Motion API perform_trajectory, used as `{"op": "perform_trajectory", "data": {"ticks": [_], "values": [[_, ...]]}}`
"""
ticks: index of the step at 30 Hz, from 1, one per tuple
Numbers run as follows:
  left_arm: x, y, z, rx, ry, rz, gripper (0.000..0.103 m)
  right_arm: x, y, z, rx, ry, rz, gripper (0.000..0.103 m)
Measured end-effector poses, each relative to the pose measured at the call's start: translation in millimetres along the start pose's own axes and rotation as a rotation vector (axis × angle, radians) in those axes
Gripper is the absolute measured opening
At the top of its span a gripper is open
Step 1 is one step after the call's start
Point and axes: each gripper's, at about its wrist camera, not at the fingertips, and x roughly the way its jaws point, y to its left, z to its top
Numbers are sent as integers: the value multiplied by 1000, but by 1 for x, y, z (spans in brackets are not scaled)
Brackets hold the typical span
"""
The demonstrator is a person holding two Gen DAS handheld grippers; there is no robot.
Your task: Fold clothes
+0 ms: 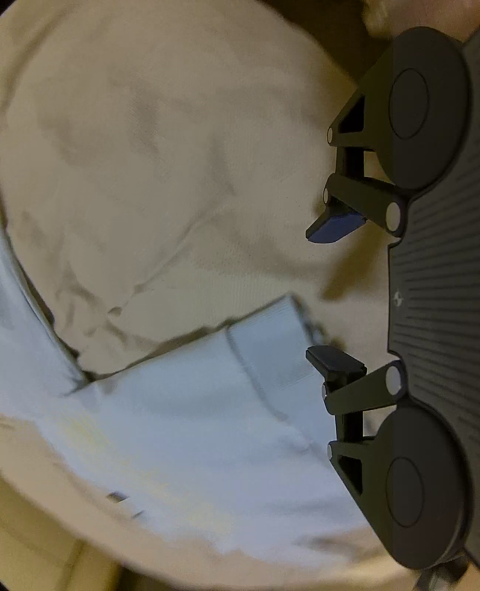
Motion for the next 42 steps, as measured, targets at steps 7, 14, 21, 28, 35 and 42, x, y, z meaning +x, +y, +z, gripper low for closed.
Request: {"op": "perform_trajectory", "data": {"ticks": [7,14,21,28,35,42], "values": [[-16,-2,-13,19,-40,77,39,51,-12,3,197,13,143,26],[-43,-6,-23,22,-108,69,44,-22,4,34,86,-158,127,7],[-24,-10,-33,17,-94,111,44,-5,8,54,-39,-66,-10,20],[26,-22,-28,-41,-55,32,44,15,0,35,-74,-45,-19,36],[28,-36,-27,10,-26,14,38,8,5,25,-320,-89,-98,36],[34,-40,-14,-25,-15,11,16,8,10,17,-436,-164,-113,5]]}}
